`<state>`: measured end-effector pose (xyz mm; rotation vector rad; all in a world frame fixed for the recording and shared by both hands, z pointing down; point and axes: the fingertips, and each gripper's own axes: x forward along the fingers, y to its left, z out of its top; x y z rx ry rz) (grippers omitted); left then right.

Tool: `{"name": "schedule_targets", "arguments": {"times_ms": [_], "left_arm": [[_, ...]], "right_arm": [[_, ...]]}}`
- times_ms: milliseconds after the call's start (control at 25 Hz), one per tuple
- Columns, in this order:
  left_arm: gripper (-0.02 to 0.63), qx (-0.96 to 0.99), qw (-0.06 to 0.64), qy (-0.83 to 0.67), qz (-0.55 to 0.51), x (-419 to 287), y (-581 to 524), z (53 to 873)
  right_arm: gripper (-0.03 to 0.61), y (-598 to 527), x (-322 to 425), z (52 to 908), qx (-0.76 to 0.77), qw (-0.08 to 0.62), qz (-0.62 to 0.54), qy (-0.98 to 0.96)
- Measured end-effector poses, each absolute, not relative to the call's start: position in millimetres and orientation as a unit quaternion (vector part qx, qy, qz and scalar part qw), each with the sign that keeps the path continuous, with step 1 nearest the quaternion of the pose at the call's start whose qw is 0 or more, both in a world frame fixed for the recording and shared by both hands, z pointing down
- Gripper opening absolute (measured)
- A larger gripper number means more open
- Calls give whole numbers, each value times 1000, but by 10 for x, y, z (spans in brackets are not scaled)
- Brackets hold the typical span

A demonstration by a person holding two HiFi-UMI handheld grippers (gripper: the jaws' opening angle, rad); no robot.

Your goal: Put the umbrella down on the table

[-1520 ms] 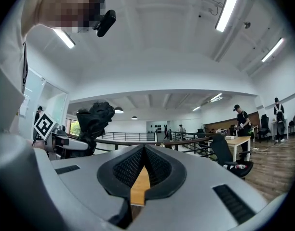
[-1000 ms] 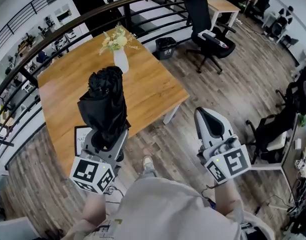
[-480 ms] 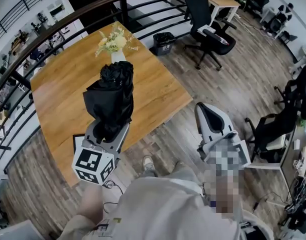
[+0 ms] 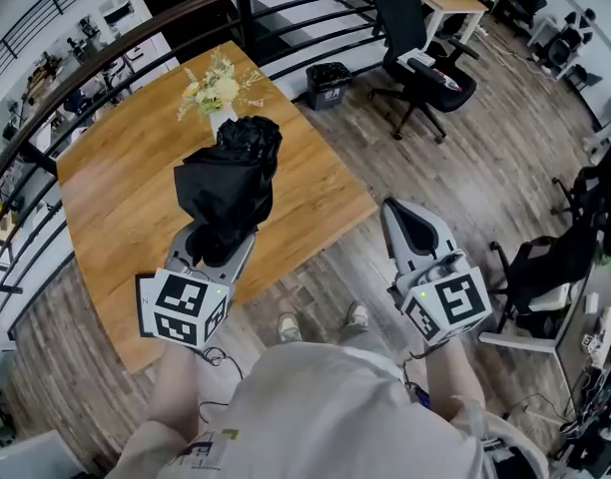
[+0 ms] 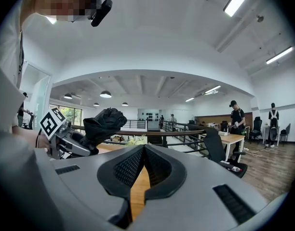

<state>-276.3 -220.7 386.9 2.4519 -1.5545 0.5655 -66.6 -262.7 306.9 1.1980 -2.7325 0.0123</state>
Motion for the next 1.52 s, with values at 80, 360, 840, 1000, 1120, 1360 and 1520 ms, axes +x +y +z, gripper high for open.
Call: {"name": "schedule_targets", "arguments": {"times_ms": [80, 360, 840, 1000, 1120, 1360, 1520], "left_arm": [[245, 821, 93, -523, 211, -2637, -2347, 3952], [245, 813, 102, -509, 263, -2215, -2774, 4474], [245, 792, 163, -474, 348, -1621, -3164, 5661], [245, 796, 177, -448, 367, -1501, -3294, 5921], [245, 795, 174, -432, 389, -1466, -3380, 6134], [245, 795, 177, -387, 432, -1274, -3484, 6613], [245, 795, 178, -356, 458, -1147, -3517, 6954]], "right_arm": [[28, -2749, -544, 3132, 393, 84, 9, -915], [28, -3101, -208, 3463, 360, 112, 28, -926], [28, -3491, 388, 4075, 375, 137, 71, -914], [28, -3560, 439, 4255, 371, 151, 74, -913], [28, -3605, 402, 4374, 367, 154, 84, -914], [28, -3618, 398, 4647, 357, 175, 101, -912], [28, -3634, 461, 4808, 357, 190, 111, -908]]}}
